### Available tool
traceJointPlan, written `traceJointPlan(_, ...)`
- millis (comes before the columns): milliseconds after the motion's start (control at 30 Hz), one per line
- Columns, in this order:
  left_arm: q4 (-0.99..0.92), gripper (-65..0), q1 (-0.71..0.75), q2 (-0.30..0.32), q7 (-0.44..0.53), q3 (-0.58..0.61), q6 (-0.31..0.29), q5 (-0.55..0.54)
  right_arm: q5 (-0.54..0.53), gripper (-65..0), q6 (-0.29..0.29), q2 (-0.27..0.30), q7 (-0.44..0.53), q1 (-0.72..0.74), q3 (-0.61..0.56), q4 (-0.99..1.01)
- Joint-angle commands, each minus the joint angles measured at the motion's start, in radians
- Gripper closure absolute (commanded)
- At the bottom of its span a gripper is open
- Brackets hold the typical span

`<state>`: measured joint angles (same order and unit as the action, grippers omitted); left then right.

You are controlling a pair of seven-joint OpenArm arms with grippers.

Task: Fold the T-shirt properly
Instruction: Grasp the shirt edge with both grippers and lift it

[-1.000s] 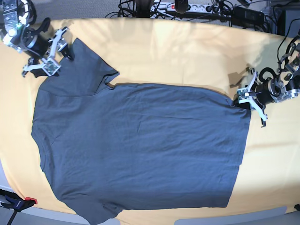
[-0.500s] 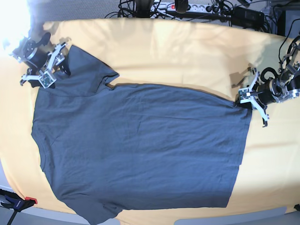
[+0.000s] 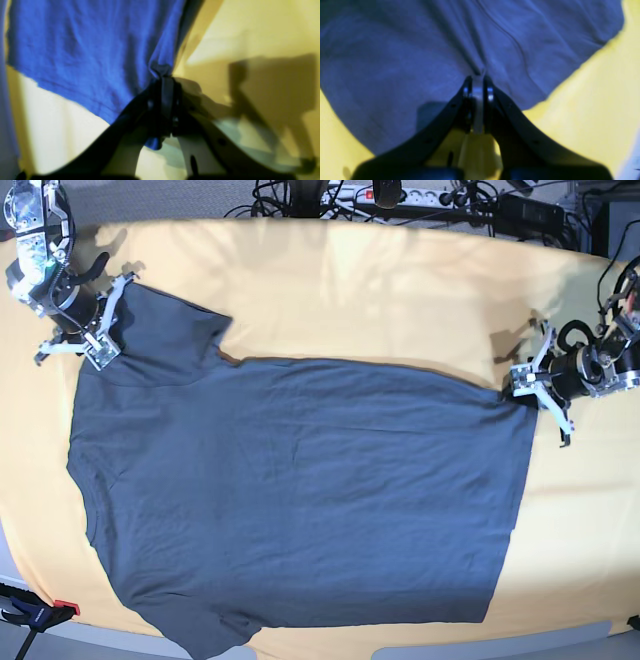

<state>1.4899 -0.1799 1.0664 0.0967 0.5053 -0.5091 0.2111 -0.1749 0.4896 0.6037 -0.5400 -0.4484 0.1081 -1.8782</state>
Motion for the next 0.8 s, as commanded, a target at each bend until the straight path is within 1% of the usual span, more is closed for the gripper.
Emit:
traceJointPlan(0, 0.022, 0.0, -0.018, 0.039, 0.007, -0.010, 0.008, -0.016, -0.007, 0.0, -0.013, 0.034, -0.004, 0.010, 0.013, -0.045)
traceJointPlan(133, 0.077, 0.0, -0.018, 0.104, 0.007, -0.010, 0.000, -0.053, -0.008, 0.0, -0.047, 0.106, -0.084, 0.010, 0.012, -0.121)
traceJointPlan(200, 0.108, 0.0, -0.017, 0.138, 0.008, -0.010, -0.008, -0.087, -0.012, 0.0, -0.048, 0.141, -0.118, 0.010, 0.012, -0.139)
traceJointPlan(267, 0.140, 0.0, -0.017, 0.170, 0.008, -0.010, -0.031, -0.124, -0.051, 0.0, -0.050, 0.171, -0.151, 0.008, 0.013, -0.151)
traceJointPlan(333, 0.174, 0.0, -0.017, 0.196, 0.008, -0.010, -0.069, -0.150, -0.108, 0.0, -0.047, 0.194, -0.200, 0.008, 0.012, -0.159)
traceJointPlan(433, 0.217, 0.0, -0.017, 0.231, 0.007, -0.010, -0.130, -0.172, -0.143, 0.0, -0.044, 0.213, -0.254, 0.008, 0.013, -0.164)
traceJointPlan(500, 0.234, 0.0, -0.017, 0.248, 0.008, -0.010, -0.156, -0.172, -0.144, 0.0, -0.044, 0.214, -0.286, 0.008, 0.019, -0.172)
traceJointPlan(567, 0.243, 0.0, -0.017, 0.259, 0.008, -0.010, -0.182, -0.172, -0.168, 0.0, -0.045, 0.215, -0.309, -0.006, 0.036, -0.195)
traceJointPlan(667, 0.247, 0.0, -0.015, 0.267, 0.008, -0.010, -0.189, -0.197, -0.223, 0.0, -0.044, 0.214, -0.318, -0.069, 0.089, -0.253)
traceJointPlan(767, 0.248, 0.0, -0.014, 0.270, 0.007, -0.010, -0.189, -0.235, -0.230, 0.0, -0.045, 0.214, -0.318, -0.154, 0.156, -0.308)
